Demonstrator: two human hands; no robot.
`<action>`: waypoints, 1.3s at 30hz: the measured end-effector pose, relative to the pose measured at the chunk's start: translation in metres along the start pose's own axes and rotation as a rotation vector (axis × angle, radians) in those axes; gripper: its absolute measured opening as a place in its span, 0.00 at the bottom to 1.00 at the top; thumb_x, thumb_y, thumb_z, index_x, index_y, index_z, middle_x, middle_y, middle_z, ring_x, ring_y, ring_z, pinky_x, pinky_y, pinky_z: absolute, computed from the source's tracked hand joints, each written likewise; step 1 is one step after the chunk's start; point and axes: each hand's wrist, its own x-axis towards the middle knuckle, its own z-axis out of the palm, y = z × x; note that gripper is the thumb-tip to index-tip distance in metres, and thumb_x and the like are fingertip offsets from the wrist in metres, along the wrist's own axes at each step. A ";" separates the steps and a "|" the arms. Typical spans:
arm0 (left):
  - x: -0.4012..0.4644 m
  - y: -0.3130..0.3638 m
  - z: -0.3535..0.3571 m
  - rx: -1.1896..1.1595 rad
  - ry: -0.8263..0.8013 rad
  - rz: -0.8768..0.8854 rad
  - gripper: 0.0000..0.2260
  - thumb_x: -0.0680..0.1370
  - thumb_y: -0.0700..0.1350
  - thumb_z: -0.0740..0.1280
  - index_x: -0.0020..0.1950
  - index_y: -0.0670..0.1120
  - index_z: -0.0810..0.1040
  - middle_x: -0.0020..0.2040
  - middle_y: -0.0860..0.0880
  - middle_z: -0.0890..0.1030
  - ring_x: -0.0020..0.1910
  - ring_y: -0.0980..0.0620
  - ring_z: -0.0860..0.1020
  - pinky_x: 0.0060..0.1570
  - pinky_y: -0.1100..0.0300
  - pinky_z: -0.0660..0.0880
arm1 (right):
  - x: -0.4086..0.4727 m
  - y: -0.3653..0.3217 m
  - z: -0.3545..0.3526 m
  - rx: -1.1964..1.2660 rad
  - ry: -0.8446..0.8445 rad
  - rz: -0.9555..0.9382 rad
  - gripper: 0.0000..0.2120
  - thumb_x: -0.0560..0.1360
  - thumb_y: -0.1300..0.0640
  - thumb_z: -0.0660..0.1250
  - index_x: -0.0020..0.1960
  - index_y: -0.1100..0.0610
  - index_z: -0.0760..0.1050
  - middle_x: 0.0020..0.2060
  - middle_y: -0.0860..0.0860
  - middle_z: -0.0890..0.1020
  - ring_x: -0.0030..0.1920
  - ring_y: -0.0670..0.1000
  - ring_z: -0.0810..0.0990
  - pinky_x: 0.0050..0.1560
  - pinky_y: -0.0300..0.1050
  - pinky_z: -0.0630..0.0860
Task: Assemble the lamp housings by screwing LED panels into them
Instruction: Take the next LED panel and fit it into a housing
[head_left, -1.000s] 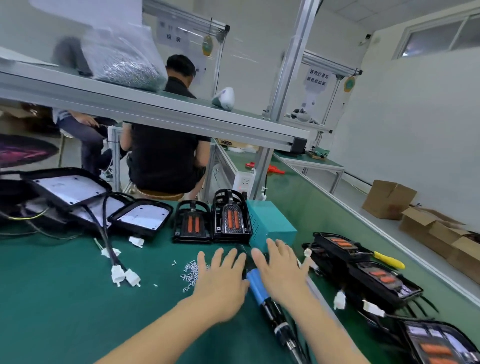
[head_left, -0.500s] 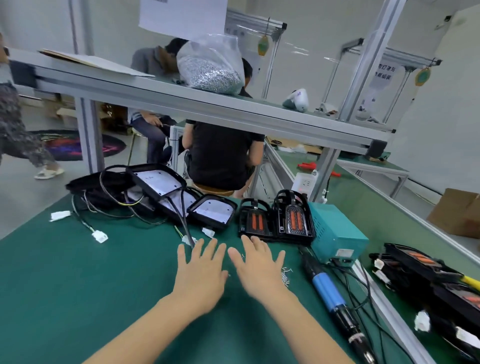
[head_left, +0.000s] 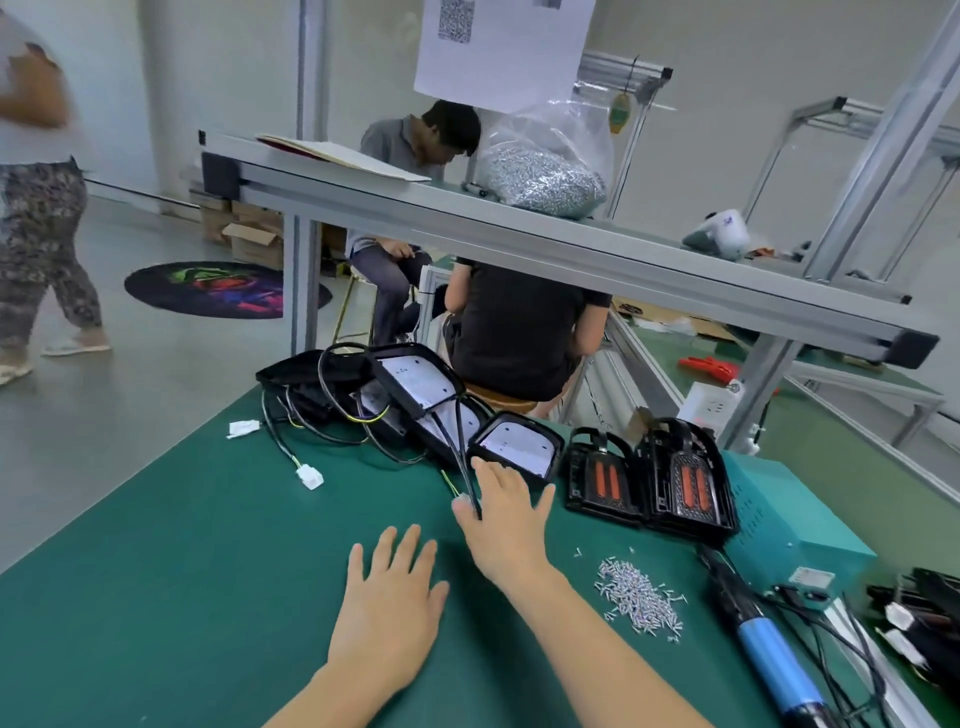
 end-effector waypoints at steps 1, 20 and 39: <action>0.000 0.000 0.000 -0.004 0.006 0.002 0.25 0.82 0.57 0.44 0.78 0.51 0.49 0.79 0.51 0.47 0.77 0.49 0.44 0.73 0.45 0.43 | 0.008 -0.007 -0.002 -0.012 0.011 -0.018 0.26 0.82 0.47 0.55 0.78 0.50 0.54 0.75 0.47 0.62 0.76 0.50 0.54 0.73 0.65 0.38; 0.001 -0.001 -0.002 -0.082 0.055 0.014 0.24 0.82 0.53 0.46 0.78 0.50 0.52 0.78 0.51 0.51 0.77 0.49 0.47 0.73 0.45 0.43 | 0.103 -0.084 0.017 -0.019 0.105 -0.050 0.16 0.83 0.53 0.59 0.68 0.57 0.66 0.66 0.55 0.72 0.70 0.57 0.66 0.70 0.54 0.63; 0.003 -0.006 -0.004 -0.234 0.126 -0.033 0.22 0.81 0.54 0.52 0.75 0.52 0.58 0.77 0.54 0.56 0.75 0.53 0.52 0.74 0.52 0.46 | 0.061 -0.057 -0.004 0.508 0.404 -0.151 0.07 0.81 0.61 0.60 0.57 0.62 0.72 0.50 0.55 0.78 0.49 0.54 0.74 0.48 0.44 0.69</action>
